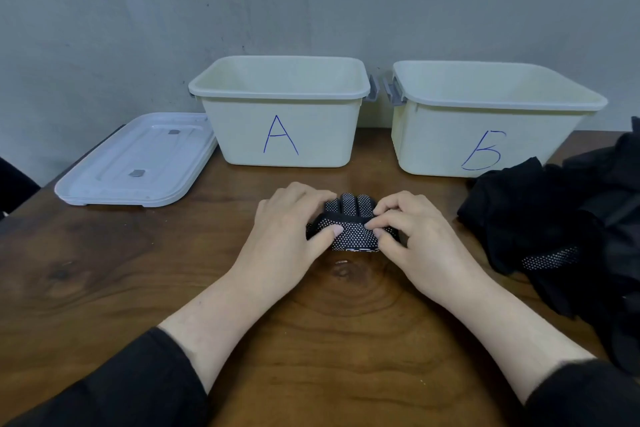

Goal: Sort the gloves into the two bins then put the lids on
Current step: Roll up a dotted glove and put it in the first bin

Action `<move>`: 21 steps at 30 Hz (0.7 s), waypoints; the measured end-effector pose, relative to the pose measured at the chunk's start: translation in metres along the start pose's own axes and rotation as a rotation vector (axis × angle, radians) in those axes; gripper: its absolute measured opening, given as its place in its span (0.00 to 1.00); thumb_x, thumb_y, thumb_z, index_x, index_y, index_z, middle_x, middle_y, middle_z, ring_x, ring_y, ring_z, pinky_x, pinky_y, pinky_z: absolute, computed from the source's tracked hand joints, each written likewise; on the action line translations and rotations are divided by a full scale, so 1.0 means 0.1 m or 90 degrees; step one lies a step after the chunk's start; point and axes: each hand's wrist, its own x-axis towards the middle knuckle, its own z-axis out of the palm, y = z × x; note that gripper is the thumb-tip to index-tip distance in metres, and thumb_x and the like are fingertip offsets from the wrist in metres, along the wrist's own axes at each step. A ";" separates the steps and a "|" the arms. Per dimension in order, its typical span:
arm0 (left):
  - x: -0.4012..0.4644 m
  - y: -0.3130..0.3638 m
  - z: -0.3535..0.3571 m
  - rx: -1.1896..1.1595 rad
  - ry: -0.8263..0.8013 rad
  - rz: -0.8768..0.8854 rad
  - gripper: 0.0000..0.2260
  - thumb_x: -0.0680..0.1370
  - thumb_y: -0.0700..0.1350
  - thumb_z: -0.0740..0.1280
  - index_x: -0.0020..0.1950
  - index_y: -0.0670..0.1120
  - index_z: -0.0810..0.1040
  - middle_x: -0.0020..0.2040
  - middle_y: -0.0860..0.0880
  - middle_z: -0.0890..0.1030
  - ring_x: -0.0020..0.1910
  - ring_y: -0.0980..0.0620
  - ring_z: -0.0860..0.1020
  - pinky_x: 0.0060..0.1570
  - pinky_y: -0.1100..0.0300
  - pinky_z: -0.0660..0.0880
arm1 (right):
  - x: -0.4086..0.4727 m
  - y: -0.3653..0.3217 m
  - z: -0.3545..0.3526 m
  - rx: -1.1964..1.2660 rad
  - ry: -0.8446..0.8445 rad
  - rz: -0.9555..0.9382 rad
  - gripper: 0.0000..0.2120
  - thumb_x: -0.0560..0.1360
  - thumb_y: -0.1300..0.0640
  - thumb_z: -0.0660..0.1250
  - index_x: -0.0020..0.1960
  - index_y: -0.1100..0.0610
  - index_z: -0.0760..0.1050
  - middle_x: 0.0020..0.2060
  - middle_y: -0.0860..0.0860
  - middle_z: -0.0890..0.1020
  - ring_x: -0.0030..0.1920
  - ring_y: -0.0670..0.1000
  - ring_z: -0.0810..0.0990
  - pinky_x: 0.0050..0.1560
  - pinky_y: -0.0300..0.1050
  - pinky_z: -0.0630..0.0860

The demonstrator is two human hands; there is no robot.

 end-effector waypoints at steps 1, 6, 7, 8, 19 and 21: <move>0.00 0.02 0.00 0.033 -0.006 0.048 0.17 0.77 0.55 0.67 0.66 0.53 0.77 0.60 0.56 0.77 0.60 0.53 0.73 0.63 0.51 0.67 | 0.00 0.00 0.00 -0.004 0.001 -0.006 0.07 0.77 0.59 0.71 0.52 0.50 0.85 0.53 0.42 0.78 0.54 0.47 0.74 0.56 0.59 0.75; -0.04 0.09 0.13 0.167 -0.123 0.180 0.23 0.79 0.54 0.67 0.71 0.47 0.75 0.72 0.52 0.74 0.72 0.53 0.68 0.72 0.54 0.58 | -0.02 0.02 -0.04 -0.068 -0.048 -0.073 0.10 0.78 0.56 0.69 0.58 0.51 0.84 0.62 0.43 0.80 0.63 0.47 0.76 0.66 0.59 0.71; -0.04 0.08 0.15 0.172 -0.141 0.171 0.24 0.80 0.55 0.66 0.73 0.47 0.73 0.73 0.52 0.72 0.74 0.53 0.67 0.72 0.55 0.55 | -0.02 0.02 -0.05 -0.074 -0.070 -0.096 0.12 0.78 0.55 0.69 0.60 0.51 0.84 0.63 0.43 0.80 0.63 0.44 0.77 0.70 0.58 0.69; -0.04 0.08 0.15 0.169 -0.151 0.160 0.24 0.81 0.55 0.64 0.75 0.48 0.70 0.75 0.52 0.70 0.75 0.54 0.64 0.73 0.56 0.52 | -0.02 0.02 -0.07 -0.066 -0.096 -0.108 0.14 0.78 0.55 0.70 0.63 0.51 0.82 0.65 0.42 0.79 0.64 0.41 0.76 0.75 0.54 0.64; 0.00 -0.07 0.03 0.170 -0.189 0.077 0.26 0.81 0.61 0.60 0.78 0.56 0.62 0.77 0.61 0.63 0.77 0.60 0.57 0.76 0.54 0.48 | 0.02 0.12 -0.19 -0.002 -0.186 -0.007 0.24 0.77 0.47 0.72 0.72 0.42 0.73 0.69 0.35 0.74 0.71 0.33 0.67 0.80 0.46 0.56; -0.01 -0.06 0.04 0.161 -0.166 0.076 0.26 0.81 0.60 0.61 0.78 0.56 0.64 0.76 0.61 0.65 0.76 0.60 0.60 0.75 0.54 0.50 | 0.01 0.11 -0.16 -0.026 -0.154 -0.015 0.22 0.76 0.49 0.73 0.70 0.44 0.75 0.66 0.37 0.77 0.68 0.38 0.72 0.75 0.52 0.65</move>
